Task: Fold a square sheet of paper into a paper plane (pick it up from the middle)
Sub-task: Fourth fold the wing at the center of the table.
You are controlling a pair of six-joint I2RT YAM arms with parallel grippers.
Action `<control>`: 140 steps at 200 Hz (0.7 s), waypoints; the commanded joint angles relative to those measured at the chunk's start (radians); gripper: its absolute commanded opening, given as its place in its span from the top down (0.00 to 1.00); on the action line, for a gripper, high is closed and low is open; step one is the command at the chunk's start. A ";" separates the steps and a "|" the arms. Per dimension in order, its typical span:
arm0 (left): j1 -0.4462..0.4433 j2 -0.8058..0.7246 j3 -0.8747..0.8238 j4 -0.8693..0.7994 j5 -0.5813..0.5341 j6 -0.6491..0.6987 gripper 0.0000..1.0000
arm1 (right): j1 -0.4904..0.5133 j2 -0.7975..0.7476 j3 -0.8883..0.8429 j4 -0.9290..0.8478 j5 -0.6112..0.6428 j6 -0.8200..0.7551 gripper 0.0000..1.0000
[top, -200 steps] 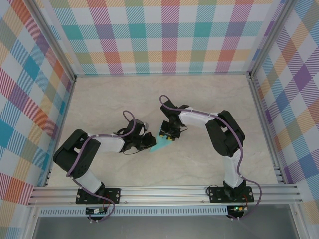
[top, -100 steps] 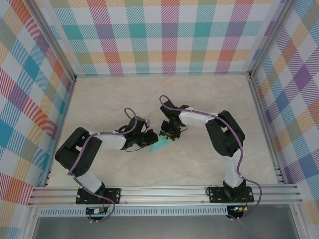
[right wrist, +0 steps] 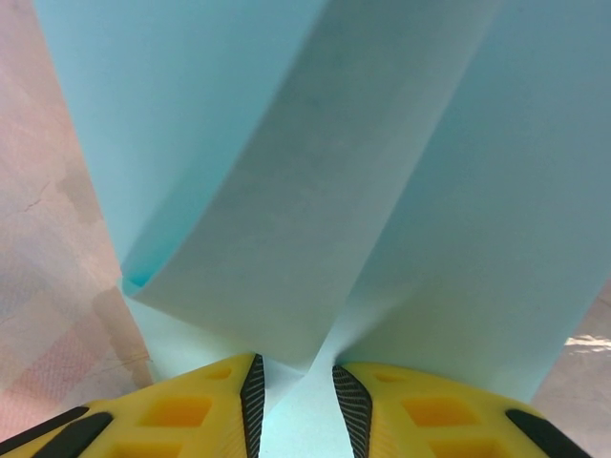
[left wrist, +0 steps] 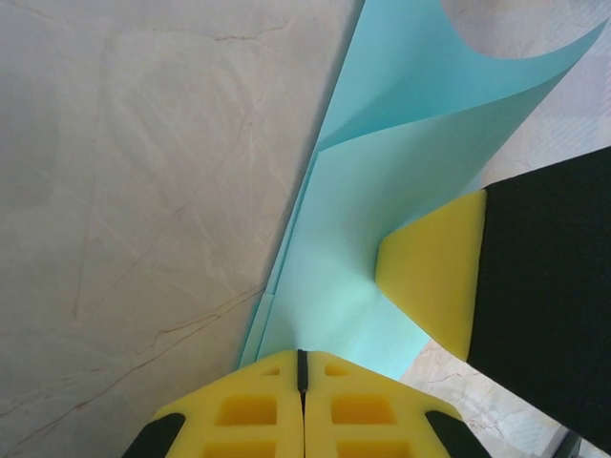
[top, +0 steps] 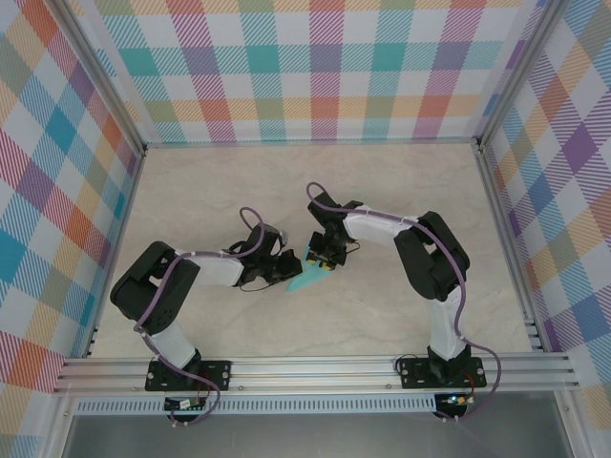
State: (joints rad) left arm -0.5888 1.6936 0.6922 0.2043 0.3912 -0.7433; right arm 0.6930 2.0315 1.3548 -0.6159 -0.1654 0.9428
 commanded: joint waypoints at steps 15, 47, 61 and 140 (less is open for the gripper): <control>-0.009 0.026 0.009 -0.083 -0.003 0.028 0.97 | -0.008 0.048 -0.099 -0.043 0.074 -0.003 0.66; -0.009 0.033 -0.003 -0.115 0.004 0.050 0.98 | -0.023 -0.109 -0.125 0.053 0.046 -0.033 0.62; -0.009 0.039 -0.003 -0.122 0.009 0.058 0.98 | -0.026 -0.183 -0.144 0.099 0.044 -0.054 0.61; -0.009 0.047 0.007 -0.149 0.011 0.074 0.99 | -0.017 -0.241 -0.179 0.274 -0.081 -0.175 0.78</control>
State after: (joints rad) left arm -0.5884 1.7008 0.7044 0.1738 0.4034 -0.6907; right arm 0.6678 1.7359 1.1618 -0.3996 -0.1772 0.8215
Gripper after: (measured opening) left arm 0.045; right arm 0.251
